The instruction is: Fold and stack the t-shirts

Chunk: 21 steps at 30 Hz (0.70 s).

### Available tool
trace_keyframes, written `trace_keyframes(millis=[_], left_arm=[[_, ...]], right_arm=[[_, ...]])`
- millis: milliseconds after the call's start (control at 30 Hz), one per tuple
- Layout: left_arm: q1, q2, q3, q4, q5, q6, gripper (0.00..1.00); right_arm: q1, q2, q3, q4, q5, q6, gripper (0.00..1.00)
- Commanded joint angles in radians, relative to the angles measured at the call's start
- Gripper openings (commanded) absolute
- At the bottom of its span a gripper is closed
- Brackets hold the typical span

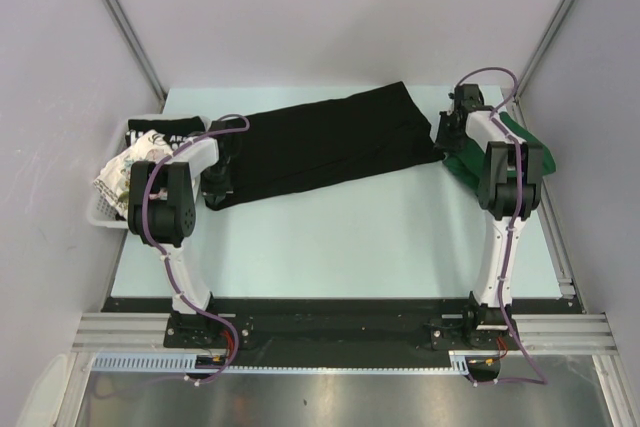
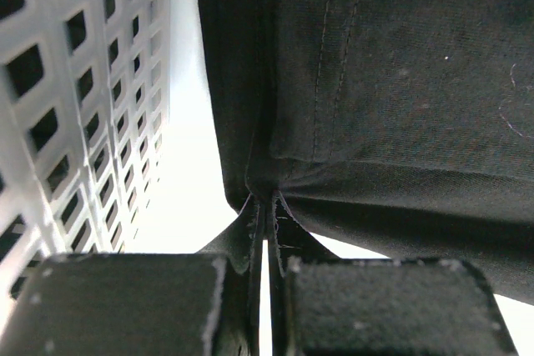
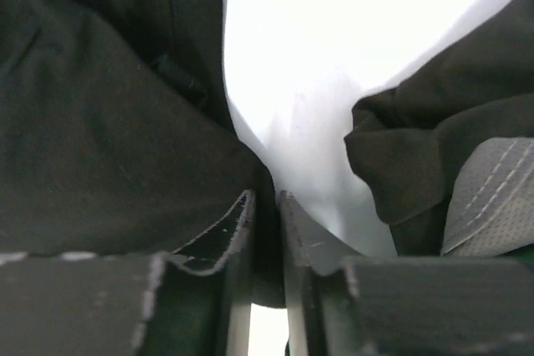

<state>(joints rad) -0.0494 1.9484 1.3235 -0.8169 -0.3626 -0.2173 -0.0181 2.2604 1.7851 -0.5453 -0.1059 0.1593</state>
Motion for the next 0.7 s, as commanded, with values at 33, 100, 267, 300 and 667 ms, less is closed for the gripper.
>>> trace_keyframes(millis=[33,100,267,300,667], left_arm=[[0.019,-0.040,0.005,-0.014,-0.038,0.007,0.00],[0.020,-0.042,0.006,-0.014,-0.036,0.007,0.00],[0.028,-0.046,0.005,-0.018,-0.035,0.004,0.00],[0.034,-0.048,0.003,-0.016,-0.032,0.003,0.00],[0.095,-0.100,-0.020,-0.019,-0.045,-0.004,0.00]], right_arm=[[-0.006,0.016,0.007,-0.039,-0.032,0.003,0.12],[-0.003,0.013,0.010,-0.050,-0.034,0.008,0.07],[0.009,0.005,0.014,-0.077,-0.043,0.017,0.00],[0.015,0.004,0.013,-0.091,-0.040,0.019,0.00],[0.061,-0.056,-0.065,-0.130,-0.034,0.034,0.00]])
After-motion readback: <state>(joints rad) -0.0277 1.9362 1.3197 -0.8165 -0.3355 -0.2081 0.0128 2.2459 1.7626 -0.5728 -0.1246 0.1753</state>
